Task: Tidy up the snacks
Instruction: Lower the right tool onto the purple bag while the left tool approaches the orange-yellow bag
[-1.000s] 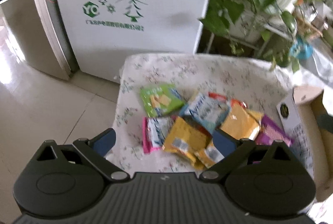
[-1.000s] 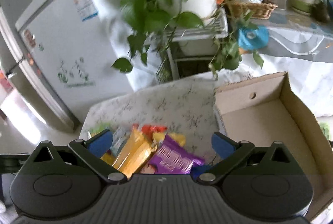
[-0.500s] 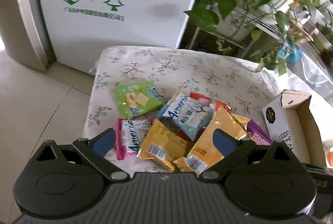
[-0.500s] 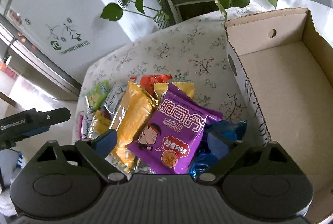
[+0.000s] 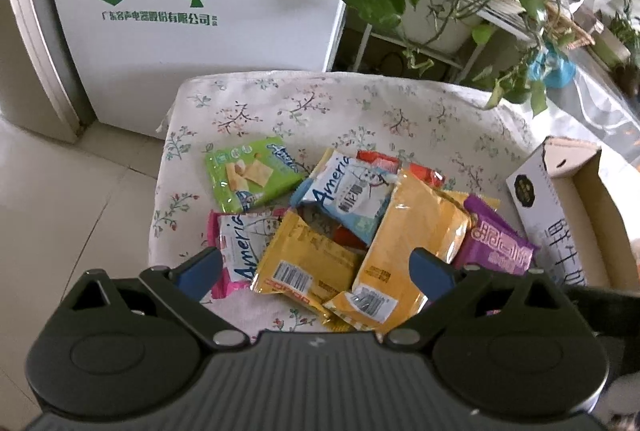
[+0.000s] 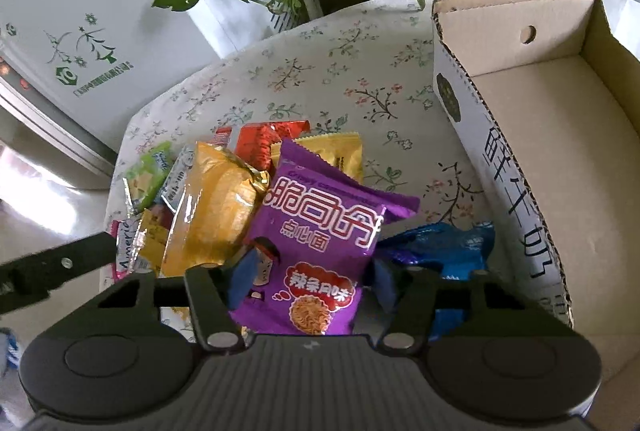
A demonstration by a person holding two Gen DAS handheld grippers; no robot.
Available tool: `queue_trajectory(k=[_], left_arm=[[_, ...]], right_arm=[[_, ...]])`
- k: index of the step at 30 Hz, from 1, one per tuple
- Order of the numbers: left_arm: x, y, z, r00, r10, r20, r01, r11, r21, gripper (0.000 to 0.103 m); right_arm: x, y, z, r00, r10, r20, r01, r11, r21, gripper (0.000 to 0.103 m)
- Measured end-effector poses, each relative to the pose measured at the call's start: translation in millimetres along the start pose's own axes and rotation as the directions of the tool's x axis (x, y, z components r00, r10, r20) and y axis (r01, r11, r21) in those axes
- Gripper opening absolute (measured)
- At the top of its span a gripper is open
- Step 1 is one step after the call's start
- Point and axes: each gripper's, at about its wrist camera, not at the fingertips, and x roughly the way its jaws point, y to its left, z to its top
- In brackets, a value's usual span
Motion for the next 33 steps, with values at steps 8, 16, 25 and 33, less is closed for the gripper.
queue_trajectory(k=[8,16,25,33], left_arm=[[8.9,-9.0,-10.4,1.0,0.008,-0.013,-0.007,0.997,0.072,0.099],[10.6,-27.9,-18.9,1.0,0.025,0.017,-0.028,0.978,0.205,0.099],[18.1,-43.0,-32.5,0.998,0.056,0.023,-0.06,0.944,0.323,0.099],[25.5,-55.5,-36.1,0.998,0.054,0.035,-0.062,0.933,0.354,0.098]], right_arm=[[-12.2,-8.7,-0.5,0.999,0.041,-0.018,-0.042,0.999,-0.035,0.05],[-10.2,-14.4,3.2,0.998,0.06,-0.015,-0.059,0.995,0.076,0.075],[18.0,6.3,2.2,0.999,0.002,-0.054,0.002,0.996,0.087,0.077],[2.9,-1.5,4.4,1.0,0.02,-0.022,-0.019,0.998,0.056,0.052]])
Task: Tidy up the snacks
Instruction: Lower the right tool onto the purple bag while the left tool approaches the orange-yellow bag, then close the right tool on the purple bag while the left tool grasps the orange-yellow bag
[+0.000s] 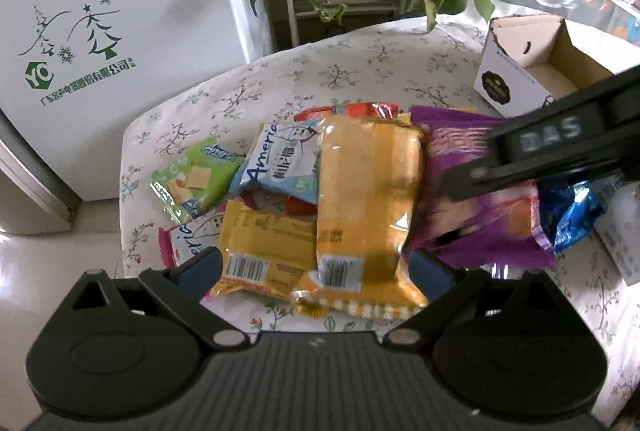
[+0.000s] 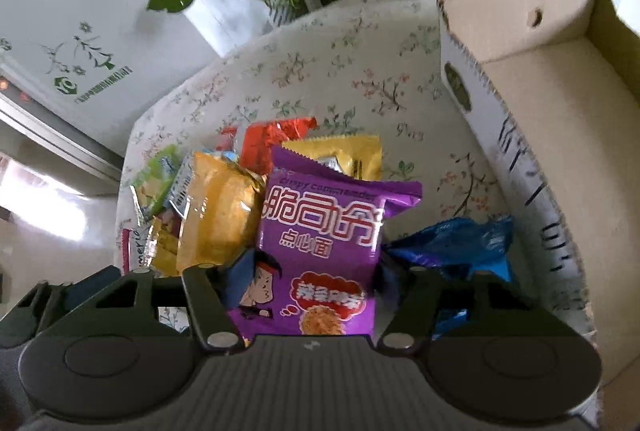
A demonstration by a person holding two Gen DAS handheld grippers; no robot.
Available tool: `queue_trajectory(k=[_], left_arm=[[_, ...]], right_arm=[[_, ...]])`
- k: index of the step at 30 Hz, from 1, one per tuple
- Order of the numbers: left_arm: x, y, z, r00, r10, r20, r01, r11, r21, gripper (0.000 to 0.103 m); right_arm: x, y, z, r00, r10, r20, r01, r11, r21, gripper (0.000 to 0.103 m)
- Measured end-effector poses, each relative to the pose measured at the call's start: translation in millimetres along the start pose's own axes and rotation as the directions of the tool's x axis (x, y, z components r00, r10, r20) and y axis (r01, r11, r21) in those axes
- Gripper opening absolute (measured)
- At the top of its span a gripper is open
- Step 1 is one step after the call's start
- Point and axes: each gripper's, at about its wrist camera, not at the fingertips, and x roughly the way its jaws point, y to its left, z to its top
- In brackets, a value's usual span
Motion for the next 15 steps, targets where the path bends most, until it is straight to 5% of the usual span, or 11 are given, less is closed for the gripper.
queue_trajectory(k=[6,15], left_arm=[[8.2,-8.6,5.1,1.0,0.017,0.009,-0.017,1.0,-0.001,0.098],[25.6,-13.4,7.3,0.999,0.038,0.001,-0.038,0.999,-0.008,0.092]], right_arm=[[-20.6,-12.0,8.6,0.998,0.044,0.048,-0.045,0.999,0.022,0.051],[-9.1,-14.6,7.7,0.998,0.065,0.007,-0.065,0.991,0.116,0.072]])
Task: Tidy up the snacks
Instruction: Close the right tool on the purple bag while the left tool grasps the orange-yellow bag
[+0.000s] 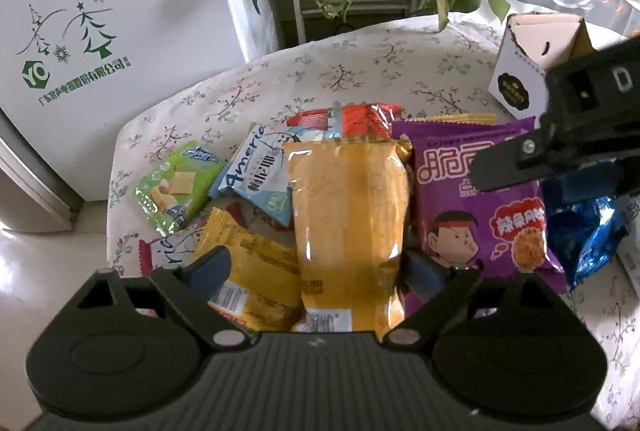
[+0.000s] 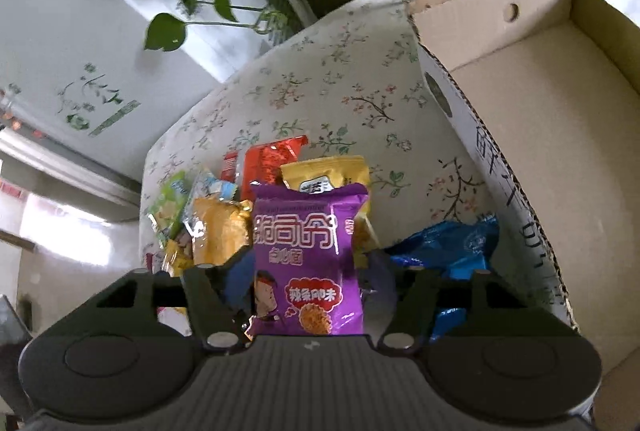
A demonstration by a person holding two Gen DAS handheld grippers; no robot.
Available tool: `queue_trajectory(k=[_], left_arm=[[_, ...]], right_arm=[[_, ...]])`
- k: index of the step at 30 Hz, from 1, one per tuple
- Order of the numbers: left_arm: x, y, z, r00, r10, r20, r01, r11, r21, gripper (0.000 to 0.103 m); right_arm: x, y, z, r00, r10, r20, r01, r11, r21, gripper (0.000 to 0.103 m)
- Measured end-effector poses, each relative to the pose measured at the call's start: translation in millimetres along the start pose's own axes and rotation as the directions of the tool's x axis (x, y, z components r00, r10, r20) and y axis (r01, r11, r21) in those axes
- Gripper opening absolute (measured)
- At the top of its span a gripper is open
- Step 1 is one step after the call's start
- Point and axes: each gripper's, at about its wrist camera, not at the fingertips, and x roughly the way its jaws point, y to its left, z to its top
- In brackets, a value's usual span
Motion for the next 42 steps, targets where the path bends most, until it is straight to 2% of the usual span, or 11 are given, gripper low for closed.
queue_trajectory(k=[3,4,8,10,20,24,27,28,29,31,42], left_arm=[[5.3,-4.9,-0.4,1.0,0.009,0.001,-0.009,1.0,0.021,0.091],[6.7,-5.2,-1.3,1.0,0.009,0.003,-0.009,1.0,0.022,0.088],[4.4,-5.3,-3.4,1.0,-0.01,0.011,0.009,0.999,0.031,0.058],[1.0,-3.8,-4.3,1.0,-0.019,0.012,0.018,0.999,0.034,0.054],[-14.6,18.0,-13.7,0.996,-0.091,-0.02,0.09,0.995,-0.041,0.052],[-16.9,22.6,-18.3,0.997,-0.06,-0.039,0.059,0.997,-0.045,0.052],[-20.7,26.4,-19.7,0.996,-0.075,-0.037,0.073,0.995,-0.064,0.05],[-22.0,27.1,-19.6,0.996,-0.08,-0.035,0.077,0.995,-0.069,0.05],[-23.3,28.0,-19.6,0.996,-0.08,-0.032,0.077,0.994,-0.075,0.05],[-25.8,29.9,-19.8,0.997,-0.079,-0.028,0.076,0.993,-0.091,0.05],[-34.3,38.4,-17.0,0.996,-0.091,0.003,0.09,0.985,-0.148,0.045]], right_arm=[[5.0,0.8,0.0,1.0,0.007,-0.012,-0.007,1.0,0.027,0.077],[6.8,1.8,-0.1,1.0,0.006,-0.014,-0.006,1.0,0.031,0.078],[16.2,6.9,-0.6,1.0,-0.007,-0.026,0.007,1.0,0.028,0.079],[20.1,8.9,-1.0,0.999,-0.02,-0.03,0.021,1.0,0.018,0.079],[30.4,17.7,-4.1,0.997,-0.073,-0.03,0.072,0.996,-0.044,0.085],[37.3,23.4,-5.3,0.994,-0.101,-0.04,0.098,0.993,-0.064,0.085],[41.3,27.4,-7.0,0.991,-0.128,-0.038,0.124,0.989,-0.082,0.085],[42.6,28.4,-7.5,0.99,-0.136,-0.037,0.132,0.987,-0.088,0.084],[44.8,30.0,-7.9,0.988,-0.147,-0.036,0.143,0.985,-0.095,0.077],[47.4,31.2,-8.8,0.985,-0.169,-0.03,0.165,0.981,-0.106,0.074],[19.5,36.8,-8.3,0.996,-0.092,0.02,0.094,0.983,-0.156,0.073]])
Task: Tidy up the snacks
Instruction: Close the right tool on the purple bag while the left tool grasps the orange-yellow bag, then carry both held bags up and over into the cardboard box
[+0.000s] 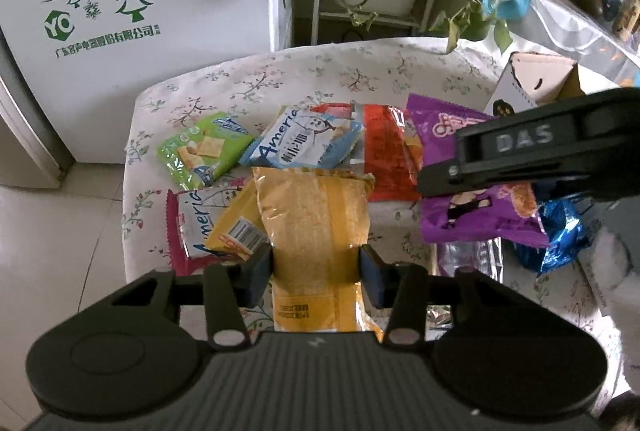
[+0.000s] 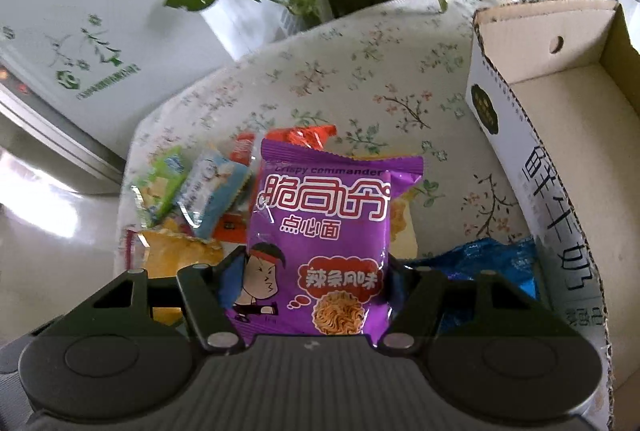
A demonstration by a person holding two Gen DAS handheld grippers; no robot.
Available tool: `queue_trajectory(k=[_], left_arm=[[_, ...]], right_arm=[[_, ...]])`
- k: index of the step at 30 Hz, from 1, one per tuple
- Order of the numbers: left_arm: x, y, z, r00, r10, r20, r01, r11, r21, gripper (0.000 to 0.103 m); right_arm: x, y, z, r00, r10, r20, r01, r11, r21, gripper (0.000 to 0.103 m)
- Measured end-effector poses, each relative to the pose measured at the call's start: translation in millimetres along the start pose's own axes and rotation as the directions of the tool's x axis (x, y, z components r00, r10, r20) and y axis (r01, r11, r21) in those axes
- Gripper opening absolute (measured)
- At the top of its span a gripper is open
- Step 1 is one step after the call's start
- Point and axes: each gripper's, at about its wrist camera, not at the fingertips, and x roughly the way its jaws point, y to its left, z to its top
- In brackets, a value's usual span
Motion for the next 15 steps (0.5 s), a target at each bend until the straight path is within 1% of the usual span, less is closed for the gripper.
queue_trajectory(k=[4,9,15], left_arm=[[-1.7,2.5,0.4,1.0,-0.003,0.004,0.003,1.0,-0.026,0.044],[-6.9,4.6,1.8,1.0,0.004,0.012,-0.003,0.999,-0.045,0.043],[-20.5,4.8,7.5,0.999,-0.009,0.048,0.012,0.997,-0.07,0.043]], right_arm=[[-9.0,-1.1,0.4,1.0,0.003,0.017,-0.003,1.0,-0.018,0.073],[-13.1,-3.7,1.2,1.0,0.012,0.016,-0.012,1.0,-0.018,0.073],[-16.9,-3.3,1.0,0.999,0.026,0.022,-0.026,0.999,-0.027,0.073]])
